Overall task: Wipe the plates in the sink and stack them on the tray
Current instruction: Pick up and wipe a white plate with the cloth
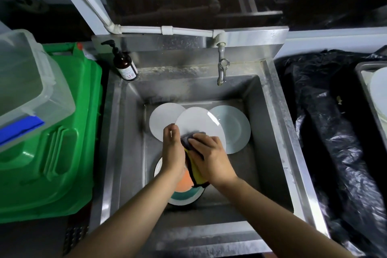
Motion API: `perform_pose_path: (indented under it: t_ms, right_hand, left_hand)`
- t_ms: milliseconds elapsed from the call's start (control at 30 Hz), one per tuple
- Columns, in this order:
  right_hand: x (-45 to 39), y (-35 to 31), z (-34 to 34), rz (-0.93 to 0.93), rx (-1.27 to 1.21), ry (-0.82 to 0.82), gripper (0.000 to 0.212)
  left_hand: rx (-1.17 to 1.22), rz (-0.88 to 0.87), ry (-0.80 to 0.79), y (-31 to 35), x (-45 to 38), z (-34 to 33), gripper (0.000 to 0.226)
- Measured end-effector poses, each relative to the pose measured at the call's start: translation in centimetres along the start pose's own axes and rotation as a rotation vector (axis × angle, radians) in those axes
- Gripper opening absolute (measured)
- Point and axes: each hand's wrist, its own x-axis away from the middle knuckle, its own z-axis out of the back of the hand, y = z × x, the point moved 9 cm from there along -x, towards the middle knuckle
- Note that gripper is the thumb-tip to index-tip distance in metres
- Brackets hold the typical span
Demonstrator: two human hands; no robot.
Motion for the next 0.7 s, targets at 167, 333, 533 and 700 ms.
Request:
perform_pose_path:
  t_ms: [167, 333, 533, 700]
  right_hand:
    - [-4.0, -0.1, 0.1, -0.078, -0.039, 0.063, 0.027]
    - [0.6, -2.7, -0.3, 0.079, -0.018, 0.034, 0.021]
    - [1.1, -0.7, -1.6, 0.074, 0.024, -0.024, 0.023]
    - [-4.5, 2.5, 0.6, -0.058, 0.070, 0.109, 0.023]
  left_hand:
    - [0.109, 0.091, -0.017, -1.7, 1.5, -0.5, 0.038]
    - [0.136, 0.090, 0.048, -0.3, -0.5, 0.7, 0.038]
    - [0.036, 0.057, 0.033, -0.7, -1.0, 1.7, 0.038]
    - [-0.057, 0.018, 0.034, -1.3, 0.8, 1.6, 0.020]
